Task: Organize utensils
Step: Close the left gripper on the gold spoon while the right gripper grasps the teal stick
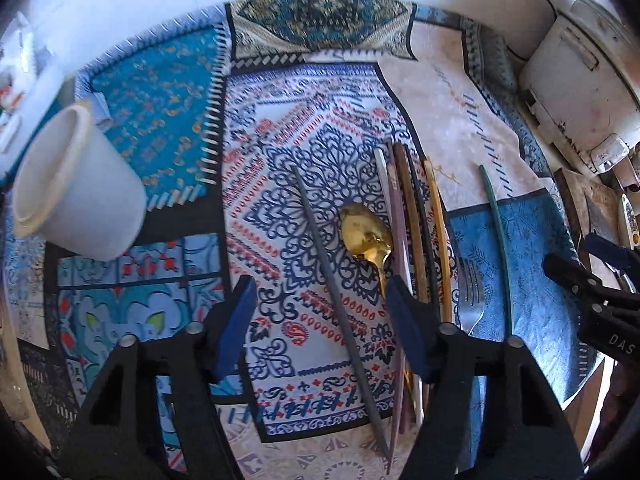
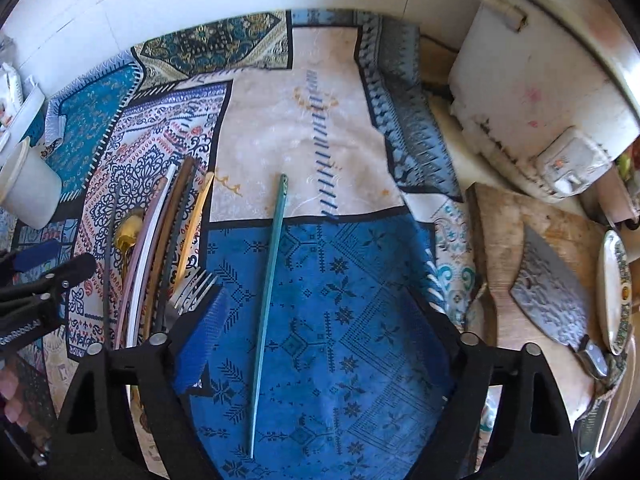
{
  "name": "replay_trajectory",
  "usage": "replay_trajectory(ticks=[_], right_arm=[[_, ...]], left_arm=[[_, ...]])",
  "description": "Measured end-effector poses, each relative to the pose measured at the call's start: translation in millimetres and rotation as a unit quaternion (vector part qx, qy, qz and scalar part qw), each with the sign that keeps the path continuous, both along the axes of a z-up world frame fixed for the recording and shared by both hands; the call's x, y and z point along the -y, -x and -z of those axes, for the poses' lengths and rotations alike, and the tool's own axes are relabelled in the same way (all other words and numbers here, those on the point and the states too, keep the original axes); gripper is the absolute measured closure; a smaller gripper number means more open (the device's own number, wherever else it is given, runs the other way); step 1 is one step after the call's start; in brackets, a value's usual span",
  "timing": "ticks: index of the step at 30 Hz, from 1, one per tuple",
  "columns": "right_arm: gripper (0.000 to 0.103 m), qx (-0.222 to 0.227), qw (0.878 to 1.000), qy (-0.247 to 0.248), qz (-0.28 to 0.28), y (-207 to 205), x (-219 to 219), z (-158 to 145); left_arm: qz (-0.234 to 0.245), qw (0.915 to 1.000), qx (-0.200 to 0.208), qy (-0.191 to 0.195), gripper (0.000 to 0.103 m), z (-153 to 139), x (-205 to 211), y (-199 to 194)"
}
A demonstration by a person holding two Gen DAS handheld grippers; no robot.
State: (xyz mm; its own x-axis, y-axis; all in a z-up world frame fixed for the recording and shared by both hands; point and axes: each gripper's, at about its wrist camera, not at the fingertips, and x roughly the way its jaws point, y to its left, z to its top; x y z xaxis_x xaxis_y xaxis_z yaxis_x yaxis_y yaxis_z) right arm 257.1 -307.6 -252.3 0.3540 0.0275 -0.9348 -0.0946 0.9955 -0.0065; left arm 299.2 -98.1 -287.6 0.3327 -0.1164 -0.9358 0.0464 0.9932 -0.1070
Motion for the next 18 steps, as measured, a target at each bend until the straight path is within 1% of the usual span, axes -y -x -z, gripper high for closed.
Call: replay_trajectory(ticks=[3,5,6,7,8,9,10,11,15,18], right_arm=[[0.035,-0.024,0.999,-0.019,-0.008,-8,2,11],[0.041,-0.037,0.999,-0.030,-0.014,-11,1,17],[0.045,-0.044,0.998,-0.036,-0.018,-13,1,20],[0.046,-0.050,0.998,-0.042,-0.022,-15,1,22],[0.051,-0.057,0.997,-0.048,-0.026,-16,0,24],[0.055,-0.063,0.996,-0.053,-0.030,-18,-1,27],[0.057,-0.069,0.995,-0.057,-0.035,-20,-2,29],[0.058,-0.073,0.995,-0.060,-0.040,-21,-3,30],[0.071,-0.090,0.992,-0.071,-0.055,-24,-8,38],[0.077,-0.099,0.990,-0.088,-0.045,-26,-5,43]], left_arm=[[0.005,0.9998,-0.013,0.014,0.049,7,6,-7],[0.010,0.9996,-0.020,0.014,0.060,13,11,-12],[0.012,0.9994,-0.026,0.017,0.062,16,12,-15],[0.012,0.9992,-0.032,0.020,0.067,18,13,-17],[0.012,0.9989,-0.038,0.026,0.070,21,14,-19],[0.011,0.9985,-0.043,0.030,0.071,23,14,-21],[0.010,0.9984,-0.046,0.033,0.073,24,15,-22],[0.011,0.9983,-0.047,0.032,0.073,25,16,-24],[0.017,0.9986,-0.045,0.023,0.073,26,21,-28],[0.017,0.9986,-0.045,0.020,0.073,27,24,-32]])
